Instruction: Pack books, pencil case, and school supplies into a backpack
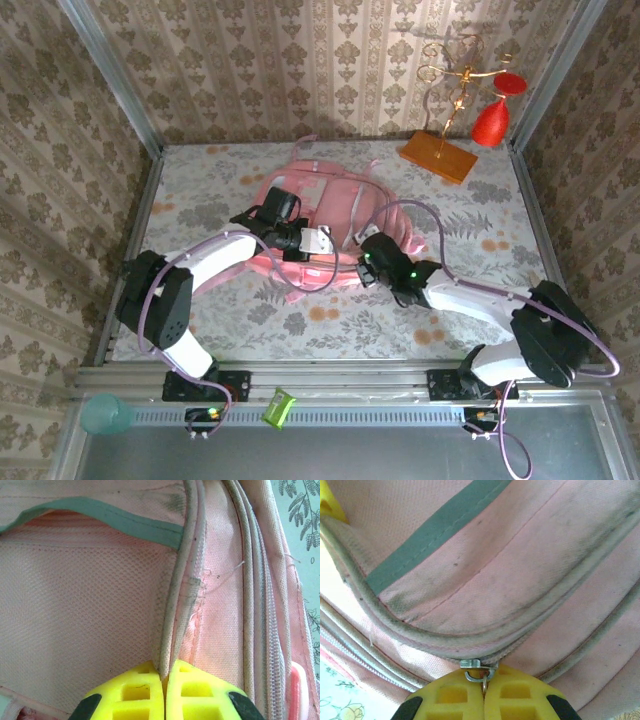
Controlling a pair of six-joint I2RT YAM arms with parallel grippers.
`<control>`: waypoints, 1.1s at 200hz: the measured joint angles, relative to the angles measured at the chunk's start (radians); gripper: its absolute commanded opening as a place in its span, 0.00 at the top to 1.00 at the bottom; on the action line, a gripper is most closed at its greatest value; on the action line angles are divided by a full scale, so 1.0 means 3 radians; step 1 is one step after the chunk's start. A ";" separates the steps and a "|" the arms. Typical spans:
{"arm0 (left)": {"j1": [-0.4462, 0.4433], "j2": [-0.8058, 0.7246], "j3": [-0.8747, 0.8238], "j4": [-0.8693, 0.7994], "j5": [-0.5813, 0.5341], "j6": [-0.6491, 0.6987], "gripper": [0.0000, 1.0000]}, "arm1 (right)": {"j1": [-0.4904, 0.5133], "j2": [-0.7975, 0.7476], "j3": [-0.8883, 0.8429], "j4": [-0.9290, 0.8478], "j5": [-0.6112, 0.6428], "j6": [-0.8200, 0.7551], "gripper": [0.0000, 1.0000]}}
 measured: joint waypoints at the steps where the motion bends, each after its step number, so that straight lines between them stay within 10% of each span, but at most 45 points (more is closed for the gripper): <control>1: 0.0000 -0.0003 0.0000 0.0000 0.0003 0.0000 1.00 | -0.0014 -0.0011 -0.0006 0.0003 -0.0024 -0.0005 1.00; 66: 0.0027 -0.0065 -0.0048 0.0027 0.0111 -0.0003 1.00 | -0.0538 -0.0161 0.0004 -0.0038 -0.0999 -0.0100 1.00; 99: 0.0013 -0.0256 -0.0177 0.0074 0.0136 -0.0215 0.49 | -0.0582 -0.0280 -0.0029 -0.0033 -0.1439 -0.0004 1.00; 137: -0.0245 -0.0669 -0.0413 0.0415 0.0126 -0.0649 0.27 | -0.0565 -0.0366 -0.0072 -0.0033 -0.1733 0.0131 1.00; 220: -0.0896 -0.0478 -0.0439 0.0716 -0.0388 -0.1045 0.52 | -0.0403 -0.0370 -0.0072 0.0064 -0.1909 0.0390 1.00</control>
